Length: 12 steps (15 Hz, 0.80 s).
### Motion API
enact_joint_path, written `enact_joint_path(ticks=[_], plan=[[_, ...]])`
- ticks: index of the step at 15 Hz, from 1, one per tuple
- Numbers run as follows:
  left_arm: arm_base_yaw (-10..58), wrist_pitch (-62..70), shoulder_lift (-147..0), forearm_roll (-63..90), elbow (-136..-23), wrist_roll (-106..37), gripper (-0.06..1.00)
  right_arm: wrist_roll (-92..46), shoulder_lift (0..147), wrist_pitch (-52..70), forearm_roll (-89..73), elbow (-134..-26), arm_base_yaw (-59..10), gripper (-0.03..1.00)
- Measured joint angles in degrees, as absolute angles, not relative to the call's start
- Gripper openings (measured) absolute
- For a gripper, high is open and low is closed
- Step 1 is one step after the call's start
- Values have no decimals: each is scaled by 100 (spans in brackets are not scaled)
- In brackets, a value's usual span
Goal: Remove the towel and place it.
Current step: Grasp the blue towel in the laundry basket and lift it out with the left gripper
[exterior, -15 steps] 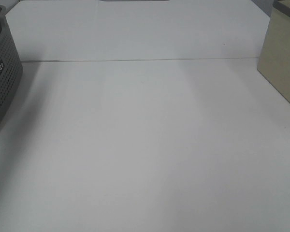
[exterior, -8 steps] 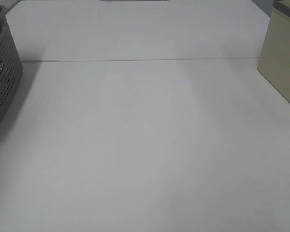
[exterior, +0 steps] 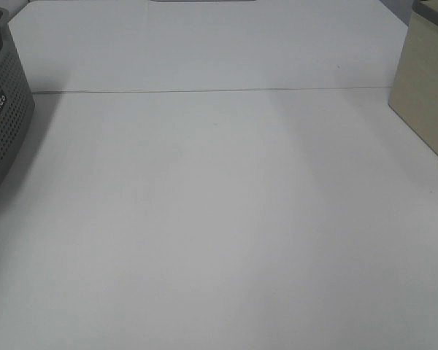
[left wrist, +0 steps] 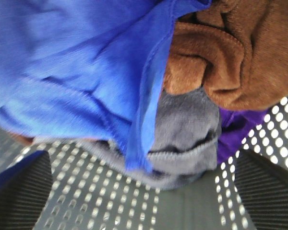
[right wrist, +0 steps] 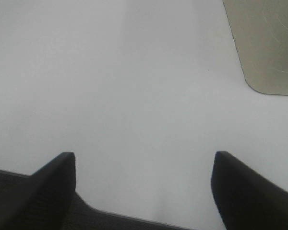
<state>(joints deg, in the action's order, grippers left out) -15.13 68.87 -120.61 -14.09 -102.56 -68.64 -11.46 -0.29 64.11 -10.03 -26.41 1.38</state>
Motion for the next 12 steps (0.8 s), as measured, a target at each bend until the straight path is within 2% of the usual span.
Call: enact_joint_path(ticks=[3,6,7,9,11,12], plan=[[-1513,6864,-12382,-1415,-10256,-6881,92,-1146,-29,6411,-1003,-2641,138,76],[-1513,6864,-12433,-1415,-10256,-7053,79,-1146,-29,6411,-1003,-2641,138,76],[-1513,6864,-12439,-1415,-10256,-7076,72,-1146,-29,6411,-1003,-2641,138,76],[-1513,6893,-12439,-1415,-10256,-7093,52,-1146,-29,6411,-1003,-2641,138,76],[-1513,6898,-12439,-1415,-10256,-7047,22,-1146,-29,6411,-1003,-2641,138,76],[-1513,6898,-12439,-1432,-10256,-6944,2,-1146,-29,6411,-1003,-2641,138,76]])
